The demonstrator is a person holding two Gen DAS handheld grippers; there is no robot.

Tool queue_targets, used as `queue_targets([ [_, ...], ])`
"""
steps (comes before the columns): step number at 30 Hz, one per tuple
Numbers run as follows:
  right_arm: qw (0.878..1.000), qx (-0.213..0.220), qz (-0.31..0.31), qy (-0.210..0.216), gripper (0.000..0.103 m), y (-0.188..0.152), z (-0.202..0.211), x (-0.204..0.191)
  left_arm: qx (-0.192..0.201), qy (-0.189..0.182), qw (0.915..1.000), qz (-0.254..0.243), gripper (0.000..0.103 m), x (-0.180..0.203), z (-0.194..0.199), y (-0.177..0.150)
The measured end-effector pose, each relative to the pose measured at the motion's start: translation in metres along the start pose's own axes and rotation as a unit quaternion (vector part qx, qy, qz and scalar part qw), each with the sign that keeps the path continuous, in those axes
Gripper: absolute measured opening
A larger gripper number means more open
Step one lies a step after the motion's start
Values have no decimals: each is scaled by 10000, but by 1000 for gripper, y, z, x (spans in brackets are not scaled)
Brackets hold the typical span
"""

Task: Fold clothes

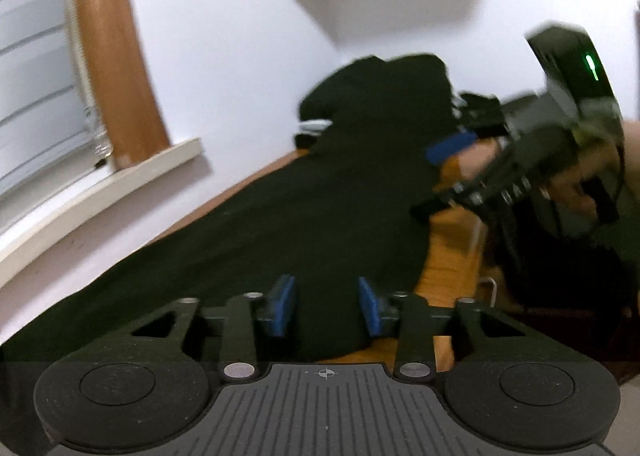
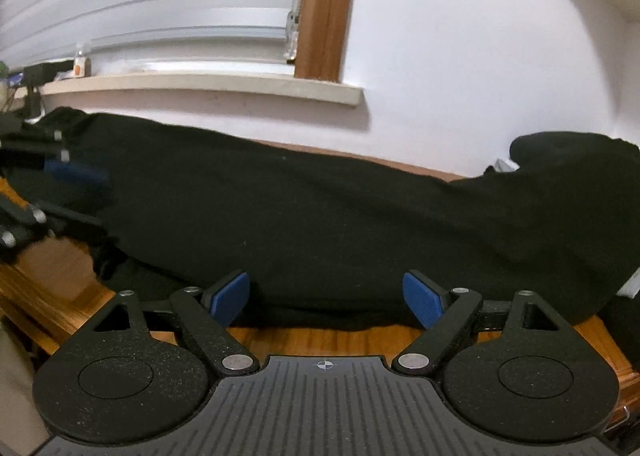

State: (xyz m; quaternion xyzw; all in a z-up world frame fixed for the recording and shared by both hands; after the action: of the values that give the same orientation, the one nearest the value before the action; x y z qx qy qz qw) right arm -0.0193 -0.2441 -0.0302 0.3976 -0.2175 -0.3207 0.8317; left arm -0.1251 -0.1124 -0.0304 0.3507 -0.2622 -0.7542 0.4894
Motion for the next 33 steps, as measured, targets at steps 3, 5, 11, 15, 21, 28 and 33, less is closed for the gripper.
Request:
queue_targets([
  [3, 10000, -13, 58, 40, 84, 0, 3, -3, -122, -4, 9998, -157, 39, 13, -7, -2],
  [5, 9997, -84, 224, 80, 84, -2, 4, -9, -203, 13, 9996, -214, 43, 17, -12, -3],
  [11, 9981, -122, 444, 405, 84, -3, 13, -17, -46, 31, 10000, -46, 4, 7, -15, 4],
  [15, 9975, -133, 357, 599, 82, -2, 16, -16, 428, 100, 9982, 401, 3, -10, -2, 15],
  [21, 9928, -225, 288, 1141, 43, -3, 13, -23, 651, -202, 9940, 856, 3, -21, 9, 22],
  [28, 9830, -357, -24, 1802, 43, 7, -22, -23, 679, -248, 9936, 865, 3, -21, 14, 22],
  [33, 9804, -3, -491, 1906, 40, 32, -39, -15, 568, -410, 9938, 857, 3, -14, 15, 14],
])
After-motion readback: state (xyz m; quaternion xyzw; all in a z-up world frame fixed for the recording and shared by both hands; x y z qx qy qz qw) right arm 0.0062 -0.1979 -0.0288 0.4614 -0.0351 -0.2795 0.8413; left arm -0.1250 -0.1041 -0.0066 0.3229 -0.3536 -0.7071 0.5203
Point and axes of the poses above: each gripper's, at about its wrist camera, not at the fingertips, and z roughly against the way its jaws point, x to its right, y to its top, the point moved 9 cm from there along -z, roughly the way its jaws point, and after that the axes turned 11 degrees about -x, right-handed, at the moved point
